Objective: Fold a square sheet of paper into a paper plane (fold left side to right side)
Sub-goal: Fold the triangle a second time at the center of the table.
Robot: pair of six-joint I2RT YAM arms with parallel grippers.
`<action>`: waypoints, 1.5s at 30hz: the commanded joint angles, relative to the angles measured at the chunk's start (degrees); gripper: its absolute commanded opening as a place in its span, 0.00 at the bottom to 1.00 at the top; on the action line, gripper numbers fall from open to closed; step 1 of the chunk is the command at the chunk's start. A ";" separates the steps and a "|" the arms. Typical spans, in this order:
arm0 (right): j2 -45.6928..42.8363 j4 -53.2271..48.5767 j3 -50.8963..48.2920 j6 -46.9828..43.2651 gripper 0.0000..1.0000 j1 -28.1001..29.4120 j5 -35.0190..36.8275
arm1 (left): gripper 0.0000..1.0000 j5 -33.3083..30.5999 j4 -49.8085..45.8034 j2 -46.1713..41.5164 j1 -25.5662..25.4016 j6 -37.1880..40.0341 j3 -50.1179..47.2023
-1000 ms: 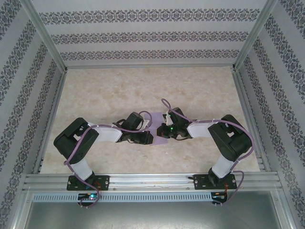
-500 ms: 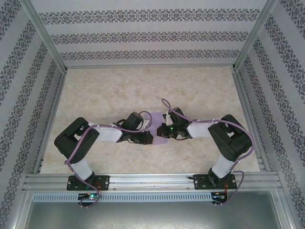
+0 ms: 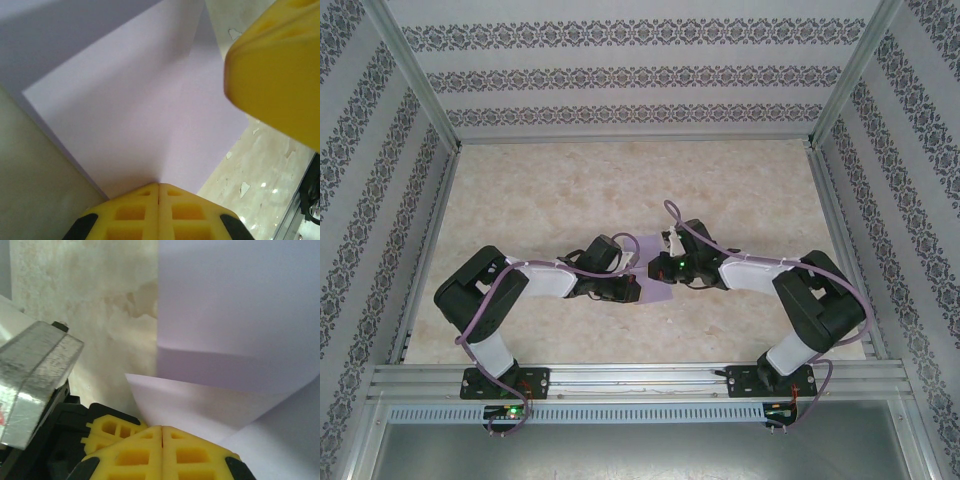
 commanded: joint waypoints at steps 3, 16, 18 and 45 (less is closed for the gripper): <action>0.73 1.72 -0.22 1.20 0.00 2.42 2.57 | 0.02 -5.42 -6.32 2.75 -0.65 2.32 -0.17; 5.41 2.26 0.35 1.99 0.00 4.35 7.03 | 0.02 -5.99 -6.41 3.87 -0.74 2.35 0.00; 5.37 1.39 0.09 1.67 0.00 4.38 8.35 | 0.02 -6.39 -6.84 4.07 -0.74 2.09 0.10; 4.23 -2.03 -0.76 -3.37 0.00 -1.23 13.46 | 0.01 -7.97 -9.56 7.61 -0.71 -1.09 -0.34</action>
